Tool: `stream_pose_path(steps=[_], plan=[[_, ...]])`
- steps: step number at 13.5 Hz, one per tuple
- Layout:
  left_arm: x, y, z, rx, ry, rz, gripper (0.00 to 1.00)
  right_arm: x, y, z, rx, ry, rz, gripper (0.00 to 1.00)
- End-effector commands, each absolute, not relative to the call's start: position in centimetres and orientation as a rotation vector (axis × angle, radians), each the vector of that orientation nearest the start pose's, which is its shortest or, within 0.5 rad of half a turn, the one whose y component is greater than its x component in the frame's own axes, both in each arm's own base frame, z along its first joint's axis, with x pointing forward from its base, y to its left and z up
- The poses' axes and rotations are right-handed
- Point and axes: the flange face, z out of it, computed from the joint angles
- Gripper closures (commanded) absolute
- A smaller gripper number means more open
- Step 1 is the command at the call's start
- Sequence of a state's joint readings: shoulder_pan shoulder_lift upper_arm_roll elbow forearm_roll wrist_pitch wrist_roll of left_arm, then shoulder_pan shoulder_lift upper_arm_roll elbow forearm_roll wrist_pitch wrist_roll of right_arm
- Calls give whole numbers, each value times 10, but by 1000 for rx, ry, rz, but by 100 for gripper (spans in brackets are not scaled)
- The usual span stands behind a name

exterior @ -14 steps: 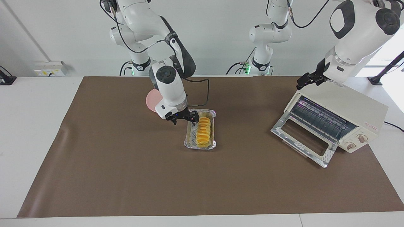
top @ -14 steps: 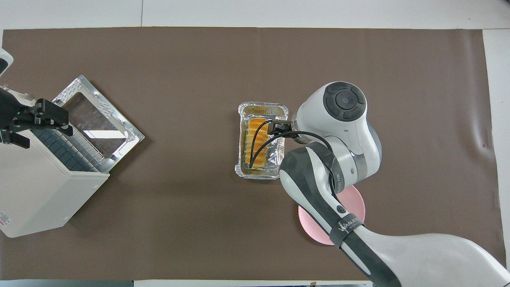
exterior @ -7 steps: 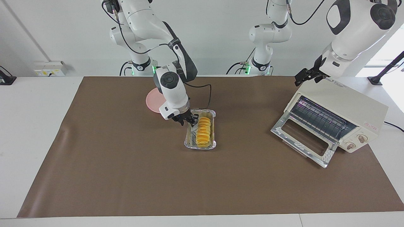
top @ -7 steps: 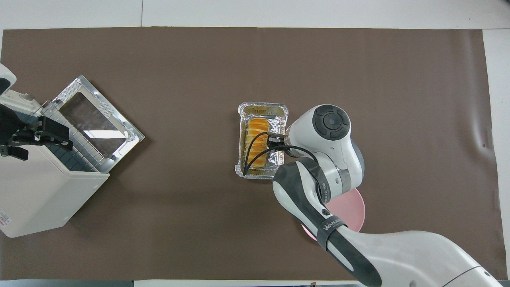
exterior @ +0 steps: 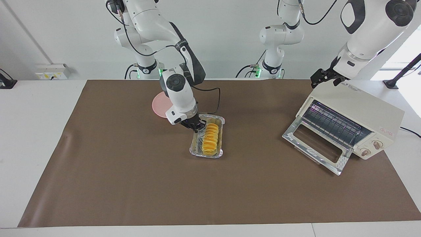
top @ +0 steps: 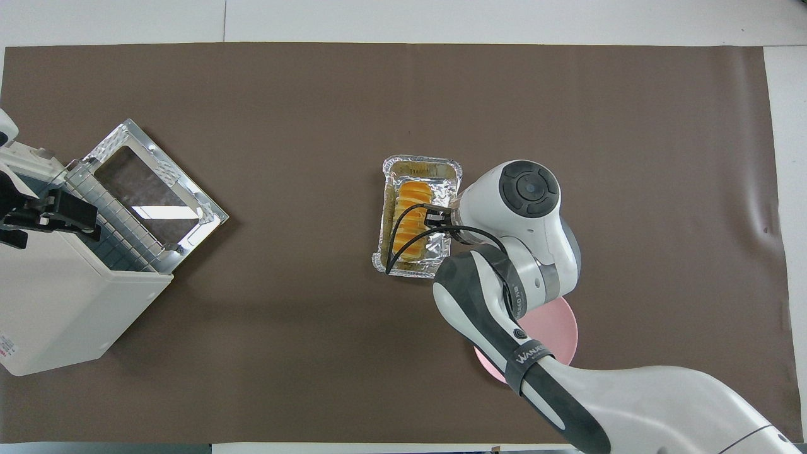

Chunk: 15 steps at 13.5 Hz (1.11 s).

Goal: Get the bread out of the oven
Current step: 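Grasp the foil tray rim with the right gripper and slide it beside the plate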

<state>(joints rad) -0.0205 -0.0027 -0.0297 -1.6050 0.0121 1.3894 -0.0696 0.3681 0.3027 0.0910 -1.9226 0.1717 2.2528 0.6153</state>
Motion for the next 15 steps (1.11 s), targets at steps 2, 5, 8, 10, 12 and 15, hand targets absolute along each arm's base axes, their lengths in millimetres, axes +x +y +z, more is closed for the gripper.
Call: stream_pose_path(steps=[2, 5, 8, 10, 12, 15], plan=[[532, -32, 617, -3093, -4, 249, 0, 590, 187, 366, -2947, 218, 126, 100], [530, -31, 616, -3093, 3, 251, 0, 590, 120, 351, -2948, 67, 146, 100], [530, -32, 617, -3096, 1, 247, 0, 580, 84, 334, -2906, -6, 152, 100], [531, -30, 618, -3097, -4, 230, 0, 576, 74, 329, -2902, -21, 167, 100], [533, -28, 618, -3101, -8, 212, 0, 575, 75, 329, -2903, -10, 169, 100], [532, -31, 616, -3099, 4, 221, 0, 580, 81, 348, -2906, 22, 135, 0]])
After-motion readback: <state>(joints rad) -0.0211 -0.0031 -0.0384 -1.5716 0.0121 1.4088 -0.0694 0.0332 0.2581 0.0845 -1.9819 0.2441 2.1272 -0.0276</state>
